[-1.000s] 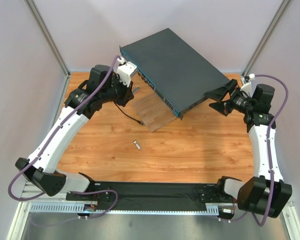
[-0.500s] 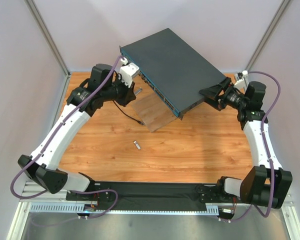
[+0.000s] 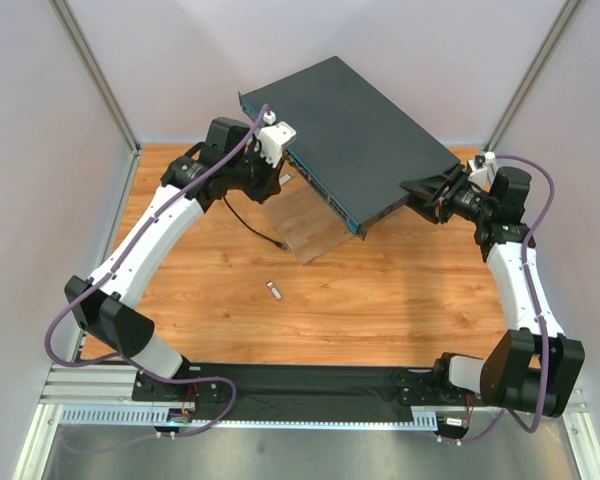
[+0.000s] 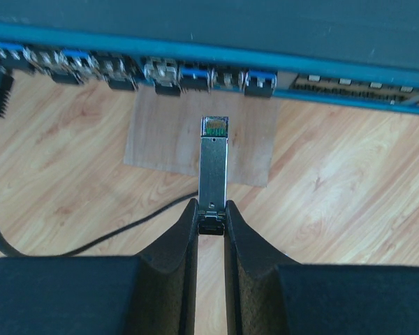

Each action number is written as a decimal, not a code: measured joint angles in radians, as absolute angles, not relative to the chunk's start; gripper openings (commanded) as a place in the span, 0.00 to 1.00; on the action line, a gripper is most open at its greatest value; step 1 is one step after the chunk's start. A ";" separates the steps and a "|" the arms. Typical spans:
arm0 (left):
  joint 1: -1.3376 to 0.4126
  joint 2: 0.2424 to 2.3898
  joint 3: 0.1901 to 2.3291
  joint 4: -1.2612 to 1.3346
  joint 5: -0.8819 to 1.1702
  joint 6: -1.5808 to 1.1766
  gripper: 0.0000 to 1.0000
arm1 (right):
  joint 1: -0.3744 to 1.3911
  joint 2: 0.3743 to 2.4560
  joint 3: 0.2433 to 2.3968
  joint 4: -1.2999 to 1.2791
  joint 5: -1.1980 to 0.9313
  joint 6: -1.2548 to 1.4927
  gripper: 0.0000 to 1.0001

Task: Insert the plug into the switch port

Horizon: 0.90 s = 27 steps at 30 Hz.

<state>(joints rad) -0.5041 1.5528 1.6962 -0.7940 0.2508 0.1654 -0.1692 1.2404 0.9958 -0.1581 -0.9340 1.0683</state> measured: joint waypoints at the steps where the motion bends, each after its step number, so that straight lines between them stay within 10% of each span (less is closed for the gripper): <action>1: -0.505 1.560 1.711 -0.797 0.248 0.167 0.00 | -0.169 1.240 0.996 -0.158 -0.934 1.068 0.00; 27: -0.562 1.622 1.819 -0.855 0.198 0.219 0.00 | -0.169 1.240 1.003 -0.161 -0.933 1.049 0.00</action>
<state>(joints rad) -0.5617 1.6222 1.8191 -0.8555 0.1978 0.2188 -0.1692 1.2404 1.0031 -0.1612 -0.9333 1.0489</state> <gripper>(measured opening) 0.209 0.496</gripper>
